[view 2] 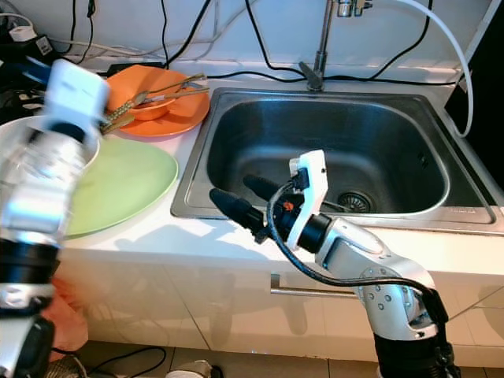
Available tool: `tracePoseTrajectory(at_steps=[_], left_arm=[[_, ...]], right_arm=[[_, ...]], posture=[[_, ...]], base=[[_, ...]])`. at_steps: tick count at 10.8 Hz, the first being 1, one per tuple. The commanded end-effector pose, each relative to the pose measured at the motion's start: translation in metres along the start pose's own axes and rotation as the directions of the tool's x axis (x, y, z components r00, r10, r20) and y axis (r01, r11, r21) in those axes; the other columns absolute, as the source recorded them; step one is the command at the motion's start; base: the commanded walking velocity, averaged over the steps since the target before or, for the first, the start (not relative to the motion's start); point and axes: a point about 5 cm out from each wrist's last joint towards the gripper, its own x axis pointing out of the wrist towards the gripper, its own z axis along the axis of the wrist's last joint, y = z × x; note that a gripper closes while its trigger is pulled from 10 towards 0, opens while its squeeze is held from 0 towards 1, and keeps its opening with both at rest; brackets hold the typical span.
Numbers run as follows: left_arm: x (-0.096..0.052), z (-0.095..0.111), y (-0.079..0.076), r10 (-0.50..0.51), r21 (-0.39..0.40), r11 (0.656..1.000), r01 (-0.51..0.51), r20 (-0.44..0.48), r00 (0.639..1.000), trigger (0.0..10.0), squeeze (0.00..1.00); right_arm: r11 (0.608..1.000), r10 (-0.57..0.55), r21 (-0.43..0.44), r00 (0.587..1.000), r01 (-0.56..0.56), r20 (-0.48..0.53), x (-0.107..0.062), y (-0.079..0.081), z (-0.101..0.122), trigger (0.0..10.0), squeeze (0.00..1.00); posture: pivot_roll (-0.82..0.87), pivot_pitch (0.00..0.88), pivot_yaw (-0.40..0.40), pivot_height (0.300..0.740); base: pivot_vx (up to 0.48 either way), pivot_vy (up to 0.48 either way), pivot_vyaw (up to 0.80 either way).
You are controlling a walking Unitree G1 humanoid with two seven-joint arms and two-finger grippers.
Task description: Kitchen organization
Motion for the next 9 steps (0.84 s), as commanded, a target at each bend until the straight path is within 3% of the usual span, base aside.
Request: tracePoseTrajectory(at_steps=[1, 3, 5, 6, 8, 9], left_arm=[[0.000, 0.005, -0.011, -0.058, 0.007, 0.998, 0.058, 0.028, 0.998, 10.0, 1.00], [-0.001, 0.008, -0.022, -0.126, 0.028, 0.992, 0.125, 0.036, 0.991, 10.0, 1.00], [-0.006, 0.003, -0.029, -0.170, 0.102, 0.981, 0.168, 0.009, 0.985, 10.0, 1.00], [-0.004, -0.004, -0.026, -0.156, 0.182, 0.970, 0.158, -0.026, 0.987, 10.0, 1.00], [-0.002, -0.009, -0.014, -0.112, 0.249, 0.961, 0.120, -0.045, 0.993, 10.0, 0.94], [-0.002, -0.010, -0.010, -0.098, 0.270, 0.957, 0.109, -0.052, 0.994, 10.0, 0.96]], right_arm=[[1.000, 0.012, -0.010, 1.000, -0.012, -0.005, 0.001, 0.002, 0.000, 10.0, 0.00], [1.000, 0.009, -0.014, 1.000, -0.009, -0.003, 0.001, 0.001, 0.000, 10.0, 0.00], [1.000, 0.012, -0.012, 1.000, -0.012, -0.002, 0.001, 0.002, -0.001, 10.0, 0.00], [1.000, 0.014, -0.010, 1.000, -0.014, -0.001, 0.002, 0.002, -0.001, 10.0, 0.00], [1.000, 0.011, -0.005, 1.000, -0.011, -0.002, 0.001, 0.002, -0.002, 10.0, 0.00], [1.000, 0.011, -0.002, 1.000, -0.011, -0.004, 0.000, 0.003, -0.003, 10.0, 0.00]], posture=[[0.13, 0.000, 0.044, 0.740], [0.13, 0.000, 0.046, 0.740], [0.14, 0.000, 0.047, 0.740], [0.14, 0.000, 0.048, 0.740], [0.13, 0.005, 0.048, 0.740], [0.14, 0.008, 0.048, 0.740]], base=[[0.000, 0.000, 0.00], [0.000, 0.000, 0.00], [0.000, 0.000, 0.00], [0.000, 0.000, 0.00], [0.000, 0.000, 0.00], [0.000, 0.000, 0.00]])
